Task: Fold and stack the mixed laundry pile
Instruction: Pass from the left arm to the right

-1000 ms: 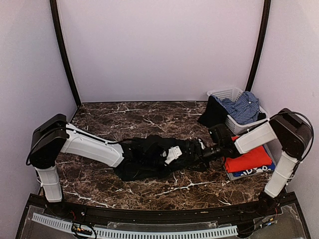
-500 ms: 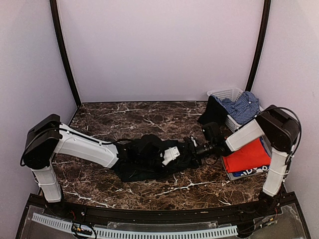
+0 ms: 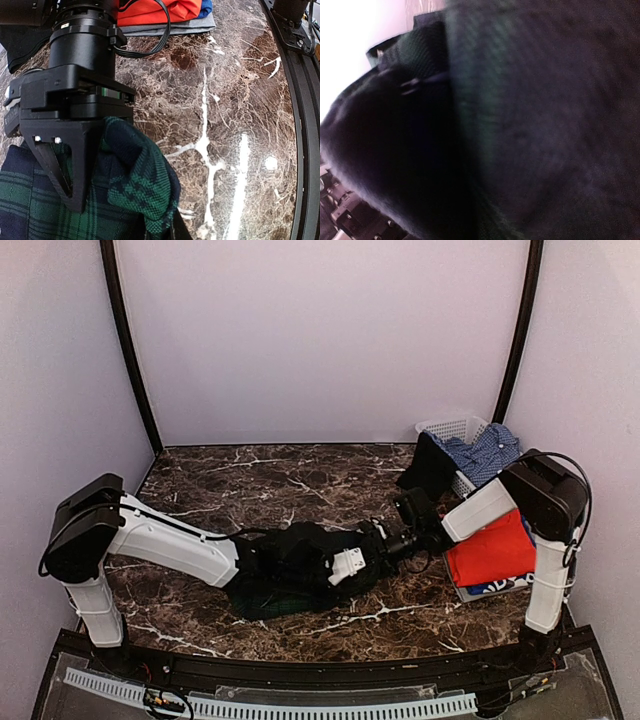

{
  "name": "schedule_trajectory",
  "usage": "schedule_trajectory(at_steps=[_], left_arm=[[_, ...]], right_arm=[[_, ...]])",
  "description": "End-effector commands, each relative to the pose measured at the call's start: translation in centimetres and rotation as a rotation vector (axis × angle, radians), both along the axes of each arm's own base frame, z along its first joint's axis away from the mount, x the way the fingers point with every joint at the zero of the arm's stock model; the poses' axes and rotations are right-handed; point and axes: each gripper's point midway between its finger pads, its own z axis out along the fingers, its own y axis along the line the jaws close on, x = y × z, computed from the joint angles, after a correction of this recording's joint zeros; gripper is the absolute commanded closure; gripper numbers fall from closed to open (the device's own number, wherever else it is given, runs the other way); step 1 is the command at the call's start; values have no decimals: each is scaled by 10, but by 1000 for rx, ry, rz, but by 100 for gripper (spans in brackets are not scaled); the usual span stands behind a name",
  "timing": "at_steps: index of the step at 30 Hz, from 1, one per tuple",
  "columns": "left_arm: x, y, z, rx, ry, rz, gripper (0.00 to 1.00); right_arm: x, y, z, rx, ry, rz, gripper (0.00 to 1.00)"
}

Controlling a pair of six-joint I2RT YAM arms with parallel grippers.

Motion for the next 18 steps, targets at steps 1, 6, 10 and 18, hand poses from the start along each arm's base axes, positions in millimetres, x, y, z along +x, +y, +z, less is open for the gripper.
schedule_trajectory(at_steps=[1,6,10,18], left_arm=[[-10,-8,27,-78,-44,-37,94],[-9,0,25,-38,3,17,81],[-23,2,26,-27,81,-24,58],[-26,12,38,-123,133,3,51]], right_arm=[[-1,6,14,-25,-88,40,74],[-4,-8,31,-109,-192,55,100],[-14,-28,44,-201,-243,66,100],[-32,-88,76,-442,-353,37,100]])
